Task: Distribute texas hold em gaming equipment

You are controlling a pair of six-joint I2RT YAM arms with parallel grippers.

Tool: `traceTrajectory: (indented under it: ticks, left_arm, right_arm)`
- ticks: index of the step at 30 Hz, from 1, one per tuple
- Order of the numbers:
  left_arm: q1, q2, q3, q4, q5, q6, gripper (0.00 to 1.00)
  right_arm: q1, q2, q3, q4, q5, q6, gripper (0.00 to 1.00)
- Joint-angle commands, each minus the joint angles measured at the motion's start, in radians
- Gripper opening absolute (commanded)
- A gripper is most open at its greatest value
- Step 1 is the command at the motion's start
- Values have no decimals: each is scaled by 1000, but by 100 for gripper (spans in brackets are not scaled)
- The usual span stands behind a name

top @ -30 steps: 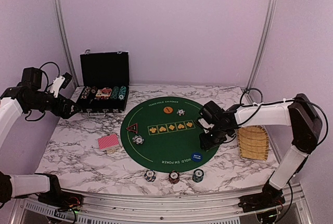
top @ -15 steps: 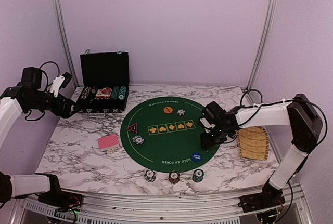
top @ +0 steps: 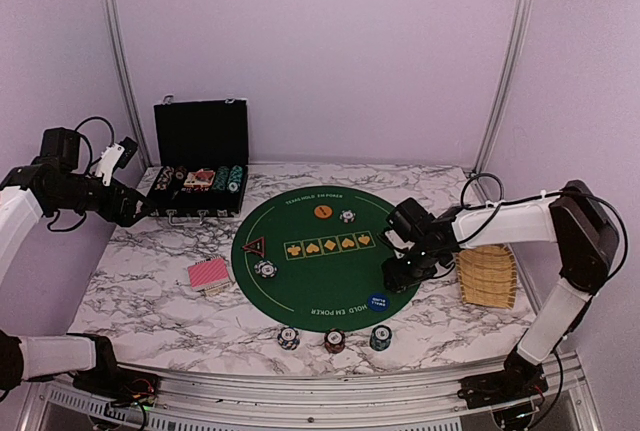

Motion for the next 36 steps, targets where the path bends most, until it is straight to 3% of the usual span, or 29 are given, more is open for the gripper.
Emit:
traceTrajectory:
  ticks: [1, 6, 12, 17, 22, 36]
  left_arm:
    - [4, -8, 20, -28, 17, 15, 99]
    - [4, -6, 22, -28, 21, 15, 99]
    - [4, -8, 25, -28, 18, 14, 99]
    - [4, -9, 25, -29, 19, 12, 99]
    - [4, -10, 25, -29, 22, 11, 99]
    - [4, -20, 23, -32, 16, 15, 99]
  right_arm:
    - [-8, -19, 42, -18, 31, 5, 62]
    - [25, -59, 112, -83, 101, 5, 64]
    - [177, -75, 259, -192, 163, 22, 68]
    - [369, -41, 368, -232, 120, 26, 82]
    - [490, 41, 417, -271, 56, 26, 89]
    - [539, 137, 356, -227, -26, 21, 89]
